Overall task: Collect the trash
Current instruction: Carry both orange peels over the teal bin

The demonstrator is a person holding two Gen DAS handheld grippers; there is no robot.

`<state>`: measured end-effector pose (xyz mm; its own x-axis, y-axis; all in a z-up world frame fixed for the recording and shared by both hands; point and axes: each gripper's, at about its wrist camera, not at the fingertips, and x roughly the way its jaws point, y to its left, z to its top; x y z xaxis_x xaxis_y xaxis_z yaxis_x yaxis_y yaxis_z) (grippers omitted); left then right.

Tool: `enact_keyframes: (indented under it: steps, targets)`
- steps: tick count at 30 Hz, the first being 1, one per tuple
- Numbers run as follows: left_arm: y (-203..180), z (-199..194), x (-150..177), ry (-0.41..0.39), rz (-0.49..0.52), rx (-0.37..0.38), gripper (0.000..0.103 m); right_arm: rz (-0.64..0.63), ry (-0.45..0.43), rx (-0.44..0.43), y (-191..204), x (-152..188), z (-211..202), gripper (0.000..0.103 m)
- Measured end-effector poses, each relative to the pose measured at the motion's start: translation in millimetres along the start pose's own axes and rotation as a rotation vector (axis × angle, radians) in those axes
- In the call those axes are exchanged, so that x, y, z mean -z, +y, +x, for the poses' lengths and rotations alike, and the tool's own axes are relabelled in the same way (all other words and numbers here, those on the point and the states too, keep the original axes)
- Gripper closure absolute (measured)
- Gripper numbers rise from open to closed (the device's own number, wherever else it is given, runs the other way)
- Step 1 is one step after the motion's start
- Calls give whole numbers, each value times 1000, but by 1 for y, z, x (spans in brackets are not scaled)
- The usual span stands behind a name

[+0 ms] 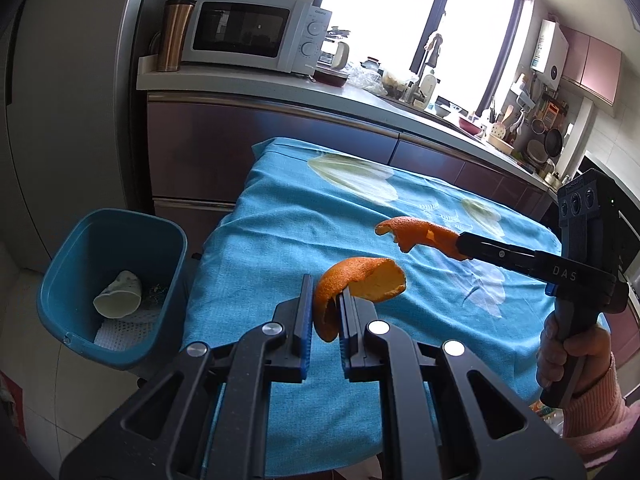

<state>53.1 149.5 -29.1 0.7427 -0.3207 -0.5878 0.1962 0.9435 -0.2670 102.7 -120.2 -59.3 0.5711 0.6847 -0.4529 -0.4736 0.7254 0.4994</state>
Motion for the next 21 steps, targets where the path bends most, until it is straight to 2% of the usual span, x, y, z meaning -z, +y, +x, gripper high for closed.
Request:
enact_keyframes:
  steps: [21]
  targets:
    - [26,-17,-2,-35,-46,-46,92,-54,45,-63,31,-13,36,92]
